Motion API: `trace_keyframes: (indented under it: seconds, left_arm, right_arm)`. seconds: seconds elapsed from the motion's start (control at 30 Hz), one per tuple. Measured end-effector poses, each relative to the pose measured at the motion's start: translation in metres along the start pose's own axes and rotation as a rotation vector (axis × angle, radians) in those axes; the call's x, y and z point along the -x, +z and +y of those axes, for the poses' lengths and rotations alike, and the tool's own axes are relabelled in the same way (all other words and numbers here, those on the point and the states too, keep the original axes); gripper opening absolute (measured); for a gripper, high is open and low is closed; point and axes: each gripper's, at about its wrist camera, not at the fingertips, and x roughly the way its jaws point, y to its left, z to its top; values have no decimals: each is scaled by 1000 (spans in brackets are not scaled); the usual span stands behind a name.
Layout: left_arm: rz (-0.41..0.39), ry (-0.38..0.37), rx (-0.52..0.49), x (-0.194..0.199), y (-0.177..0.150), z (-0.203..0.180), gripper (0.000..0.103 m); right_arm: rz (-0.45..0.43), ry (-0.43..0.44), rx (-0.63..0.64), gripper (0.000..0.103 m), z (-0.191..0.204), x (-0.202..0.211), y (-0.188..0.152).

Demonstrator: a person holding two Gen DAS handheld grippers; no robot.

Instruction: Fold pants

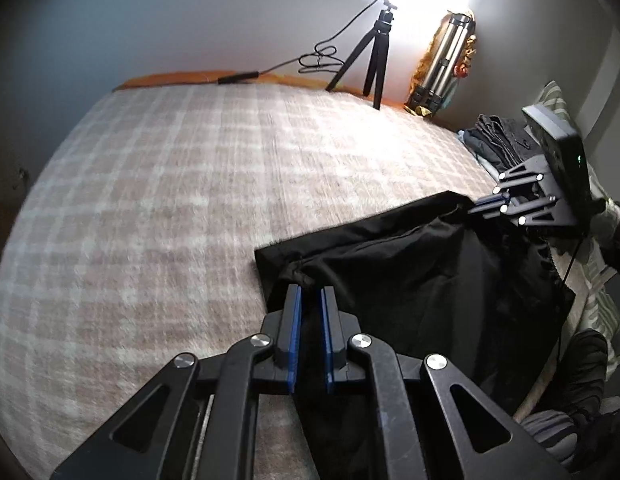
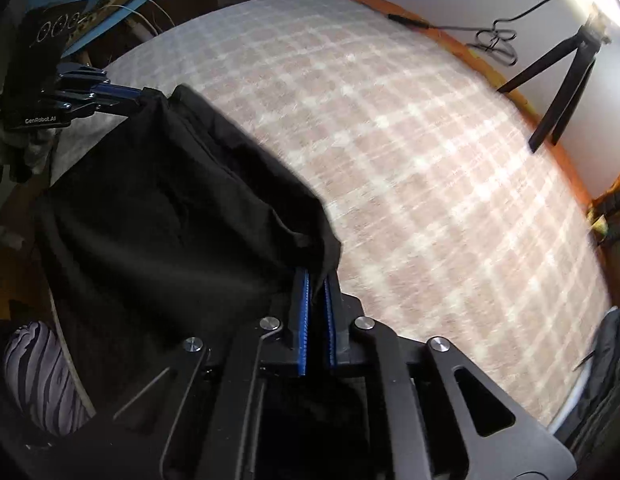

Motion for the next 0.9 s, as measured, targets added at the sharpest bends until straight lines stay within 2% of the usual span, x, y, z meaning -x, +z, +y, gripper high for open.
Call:
trace_keyframes:
  seconds: [0.13,0.2,0.3,0.37,0.4,0.5,0.63,0.73,0.83,0.9]
  left_arm:
    - [2,28,12,-9,14,4,7]
    - [12,70,15,-15,17,7,7]
    - [14,86,31,-16,21,8,7]
    - [-2,105,19,-9,22,5,7]
    - [-8,104,12,-4,21,2,7]
    - [-14,69,-22,15,15,-11,7]
    - [10,12,-49,41,-3,-27,7]
    - [17,14,-46,57,-20,-33,7]
    - [13,10,0,75,-45,-34,7]
    - [23,6,23,81,-60,-36,7]
  right_arm:
    - [-14,8,-35,5,-17,-4,8]
    - [-8,-3,-39,6,-20,-11,9]
    - [-12,14,-124,6,-35,-18,9]
    - [-35,53,-184,16,-44,-10,7]
    - [-56,54,-199,18,-46,-1,4]
    - [-89,55,-211,26,-42,25,-6]
    - [-127,135,-190,27,-10,68,-27]
    - [-124,166,-117,27,29,89,-41]
    - [-83,189,-36,27,69,93,-52]
    - [-50,171,11,27,87,91,-62]
